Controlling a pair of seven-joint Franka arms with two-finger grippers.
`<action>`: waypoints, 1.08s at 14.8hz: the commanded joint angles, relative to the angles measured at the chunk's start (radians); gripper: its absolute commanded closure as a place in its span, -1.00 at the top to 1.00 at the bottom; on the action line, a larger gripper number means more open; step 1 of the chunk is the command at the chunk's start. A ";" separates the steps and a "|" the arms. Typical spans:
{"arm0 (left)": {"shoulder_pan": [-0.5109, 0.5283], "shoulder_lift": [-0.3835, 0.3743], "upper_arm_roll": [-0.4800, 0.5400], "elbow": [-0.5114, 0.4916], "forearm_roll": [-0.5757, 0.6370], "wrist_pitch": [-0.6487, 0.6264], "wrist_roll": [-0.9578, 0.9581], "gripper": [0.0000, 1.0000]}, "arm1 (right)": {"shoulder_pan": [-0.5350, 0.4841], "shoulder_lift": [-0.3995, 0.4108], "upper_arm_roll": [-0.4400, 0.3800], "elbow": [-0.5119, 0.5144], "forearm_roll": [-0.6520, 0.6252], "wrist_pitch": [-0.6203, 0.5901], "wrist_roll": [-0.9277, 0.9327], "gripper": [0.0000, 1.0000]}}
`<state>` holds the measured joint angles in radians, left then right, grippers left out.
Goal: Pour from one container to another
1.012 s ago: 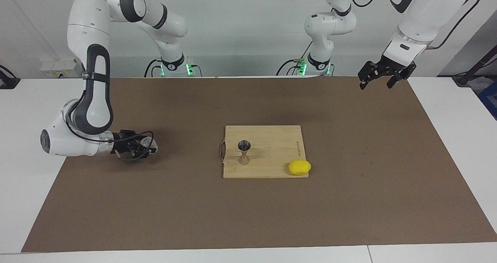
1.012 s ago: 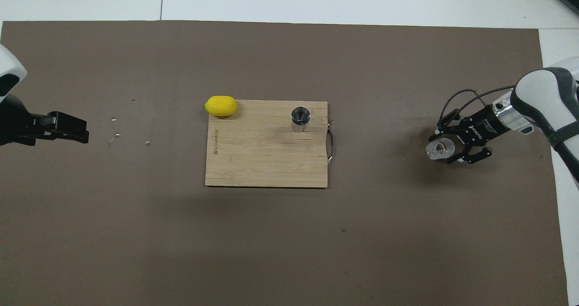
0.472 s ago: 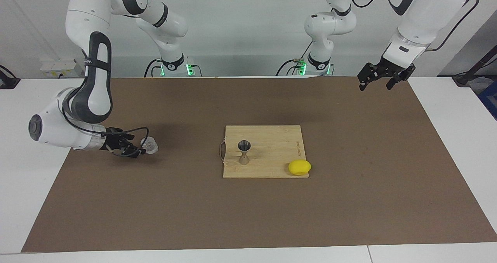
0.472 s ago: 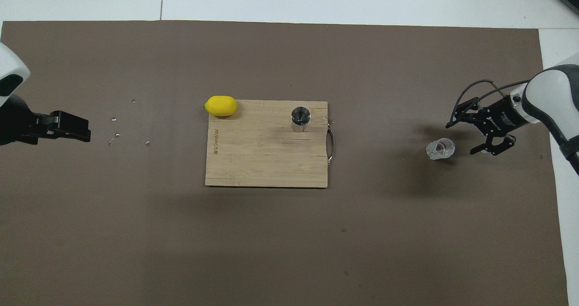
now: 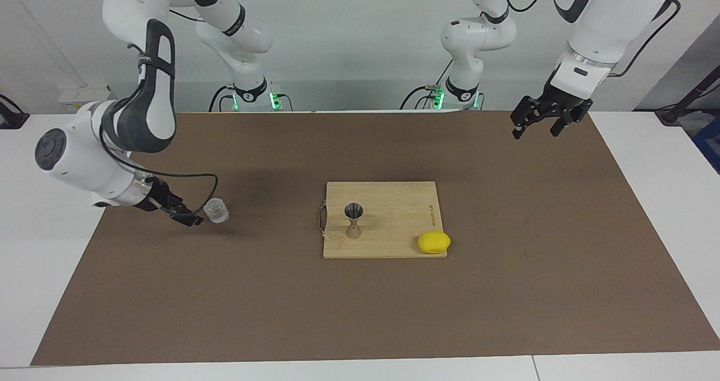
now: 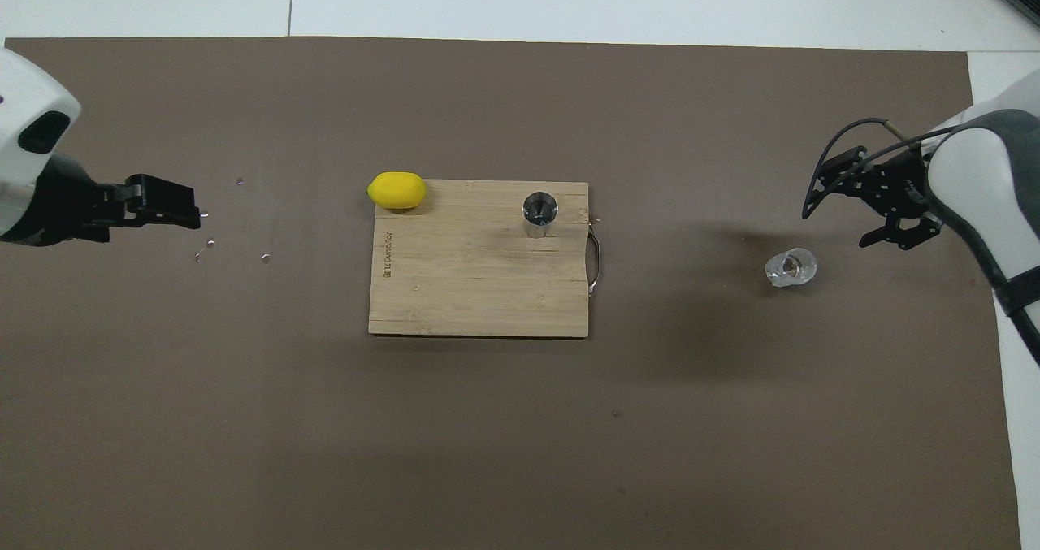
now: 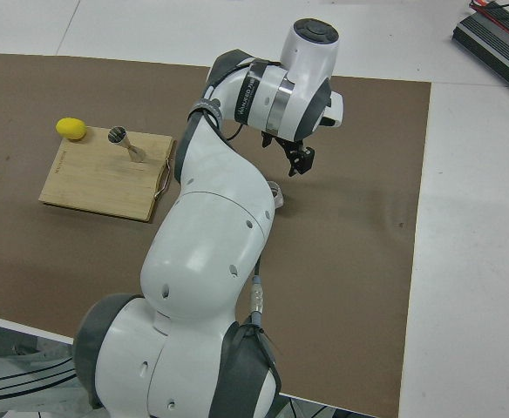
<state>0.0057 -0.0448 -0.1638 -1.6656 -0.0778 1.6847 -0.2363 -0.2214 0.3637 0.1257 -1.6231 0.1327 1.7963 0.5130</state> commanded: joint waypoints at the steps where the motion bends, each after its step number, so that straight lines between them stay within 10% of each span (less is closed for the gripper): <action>1: -0.091 -0.027 0.004 -0.040 -0.010 0.067 -0.139 1.00 | 0.097 -0.051 0.003 -0.030 -0.131 0.028 -0.017 1.00; 16: 0.002 -0.007 0.018 0.023 0.124 -0.039 0.311 1.00 | 0.140 -0.341 0.003 0.035 -0.162 -0.114 -0.347 1.00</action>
<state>-0.0103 -0.0451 -0.1382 -1.6537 0.0266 1.6786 0.0536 -0.0662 0.0198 0.1213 -1.6190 -0.0302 1.7417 0.2346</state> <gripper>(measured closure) 0.000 0.000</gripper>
